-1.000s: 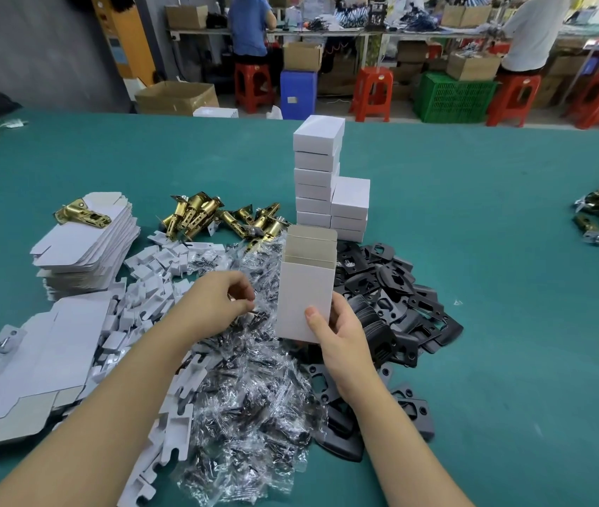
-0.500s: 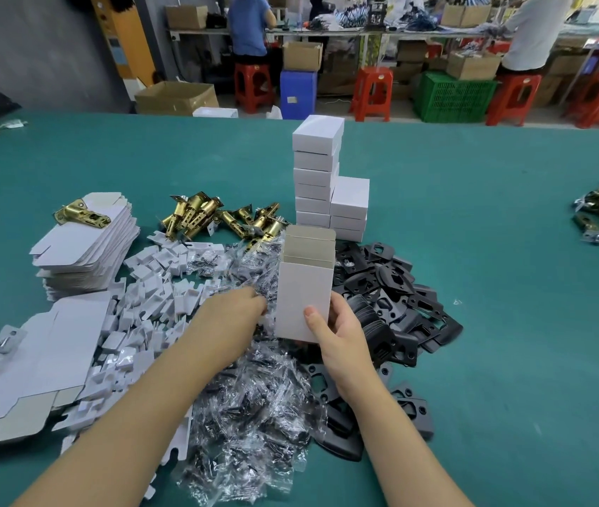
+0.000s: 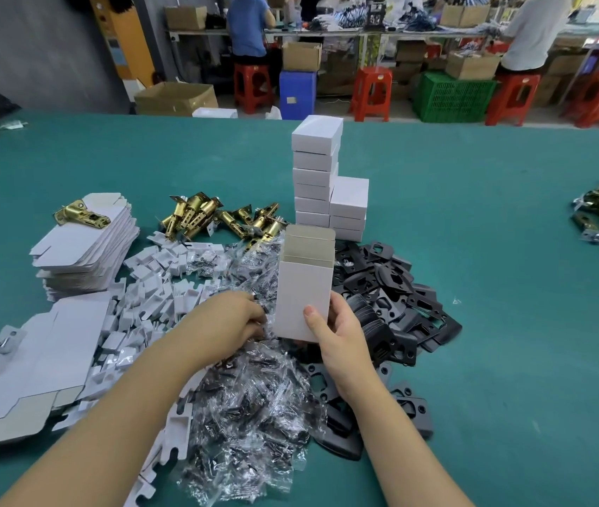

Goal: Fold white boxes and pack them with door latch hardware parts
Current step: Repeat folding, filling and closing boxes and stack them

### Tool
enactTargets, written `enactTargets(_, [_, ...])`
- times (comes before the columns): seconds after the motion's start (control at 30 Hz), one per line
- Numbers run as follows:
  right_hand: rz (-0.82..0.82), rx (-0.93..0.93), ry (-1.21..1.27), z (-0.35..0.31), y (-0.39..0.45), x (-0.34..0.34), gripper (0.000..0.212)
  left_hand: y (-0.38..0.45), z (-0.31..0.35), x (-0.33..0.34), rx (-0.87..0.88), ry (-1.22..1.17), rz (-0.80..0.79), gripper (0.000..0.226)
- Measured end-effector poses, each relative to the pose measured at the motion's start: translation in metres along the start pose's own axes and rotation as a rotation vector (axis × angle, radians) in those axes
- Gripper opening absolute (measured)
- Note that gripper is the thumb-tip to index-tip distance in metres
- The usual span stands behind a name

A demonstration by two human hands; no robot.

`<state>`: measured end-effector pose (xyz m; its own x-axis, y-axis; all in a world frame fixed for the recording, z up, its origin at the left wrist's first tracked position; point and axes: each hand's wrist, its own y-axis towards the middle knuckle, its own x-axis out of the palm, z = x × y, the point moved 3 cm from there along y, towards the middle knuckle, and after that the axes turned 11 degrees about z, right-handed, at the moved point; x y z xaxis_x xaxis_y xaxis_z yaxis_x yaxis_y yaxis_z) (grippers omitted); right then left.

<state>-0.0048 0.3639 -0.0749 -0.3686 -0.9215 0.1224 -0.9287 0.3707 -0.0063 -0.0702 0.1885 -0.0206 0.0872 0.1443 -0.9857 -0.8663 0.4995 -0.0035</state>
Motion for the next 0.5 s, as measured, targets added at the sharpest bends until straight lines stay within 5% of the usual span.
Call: enactTargets(0.5, [0.005, 0.007, -0.022, -0.0002, 0.0003, 0.0005, 0.027, 0.0025, -0.0051, -0.004, -0.013, -0.007, -0.125, 0.043])
